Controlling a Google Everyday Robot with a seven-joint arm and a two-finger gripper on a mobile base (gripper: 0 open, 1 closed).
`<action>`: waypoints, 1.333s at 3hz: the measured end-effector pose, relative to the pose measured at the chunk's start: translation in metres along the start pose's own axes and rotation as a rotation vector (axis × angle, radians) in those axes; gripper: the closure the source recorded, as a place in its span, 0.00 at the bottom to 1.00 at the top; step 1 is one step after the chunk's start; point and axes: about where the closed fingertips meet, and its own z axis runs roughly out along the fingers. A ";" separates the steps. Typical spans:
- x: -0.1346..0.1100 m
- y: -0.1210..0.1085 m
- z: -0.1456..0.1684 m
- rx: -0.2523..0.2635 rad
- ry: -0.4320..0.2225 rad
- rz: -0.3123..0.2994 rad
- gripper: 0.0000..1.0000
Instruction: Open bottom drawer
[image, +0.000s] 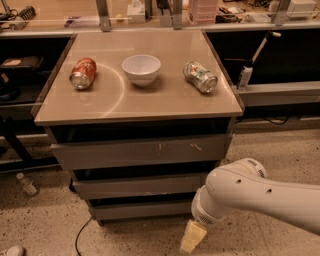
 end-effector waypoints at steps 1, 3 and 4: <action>0.000 0.000 0.000 0.000 0.000 0.000 0.00; -0.008 -0.003 0.106 -0.066 -0.060 0.125 0.00; -0.014 -0.012 0.156 -0.089 -0.085 0.163 0.00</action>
Offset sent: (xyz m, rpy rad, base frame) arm 0.0059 0.0461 -0.1294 0.1176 0.1184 -0.1485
